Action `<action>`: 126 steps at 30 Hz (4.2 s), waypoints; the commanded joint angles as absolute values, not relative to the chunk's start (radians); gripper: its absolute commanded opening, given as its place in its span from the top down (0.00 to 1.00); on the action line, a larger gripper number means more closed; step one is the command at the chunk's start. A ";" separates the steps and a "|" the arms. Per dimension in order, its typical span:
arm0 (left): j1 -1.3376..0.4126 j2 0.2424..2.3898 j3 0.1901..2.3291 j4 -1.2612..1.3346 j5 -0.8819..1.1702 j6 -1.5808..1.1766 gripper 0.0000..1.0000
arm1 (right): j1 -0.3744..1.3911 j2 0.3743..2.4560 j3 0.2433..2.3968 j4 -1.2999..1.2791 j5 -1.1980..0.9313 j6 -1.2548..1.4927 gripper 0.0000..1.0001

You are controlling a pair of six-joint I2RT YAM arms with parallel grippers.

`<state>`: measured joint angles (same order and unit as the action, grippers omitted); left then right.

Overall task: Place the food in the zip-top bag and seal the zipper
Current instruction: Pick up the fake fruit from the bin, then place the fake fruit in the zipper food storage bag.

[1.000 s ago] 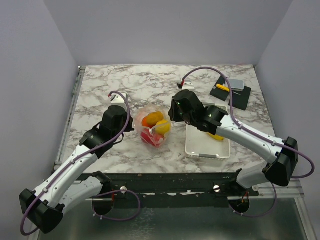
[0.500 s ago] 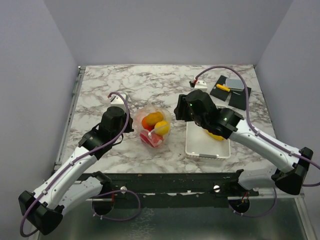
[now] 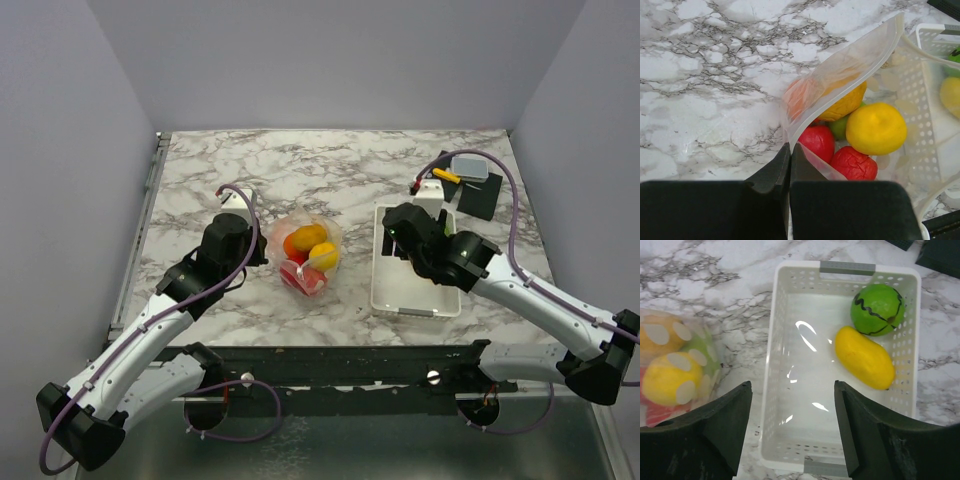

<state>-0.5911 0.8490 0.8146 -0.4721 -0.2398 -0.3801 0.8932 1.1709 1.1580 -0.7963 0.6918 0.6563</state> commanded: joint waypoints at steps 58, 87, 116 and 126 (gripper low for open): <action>-0.588 0.857 0.801 -0.462 -0.201 -0.365 1.00 | 0.370 1.698 1.159 -0.527 0.623 0.543 0.00; -0.583 0.867 0.800 -0.462 -0.192 -0.364 1.00 | 0.368 1.597 1.109 -0.502 0.538 0.510 0.75; -0.581 0.864 0.798 -0.462 -0.190 -0.367 1.00 | 0.443 1.134 1.128 -0.414 0.013 0.421 0.76; -0.581 0.862 0.796 -0.463 -0.190 -0.368 1.00 | 0.643 1.130 1.213 -0.386 -0.004 0.403 0.76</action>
<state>-0.5880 0.8680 0.8101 -0.4709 -0.2077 -0.3763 0.5774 1.1347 1.1542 -0.4240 0.0315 0.4278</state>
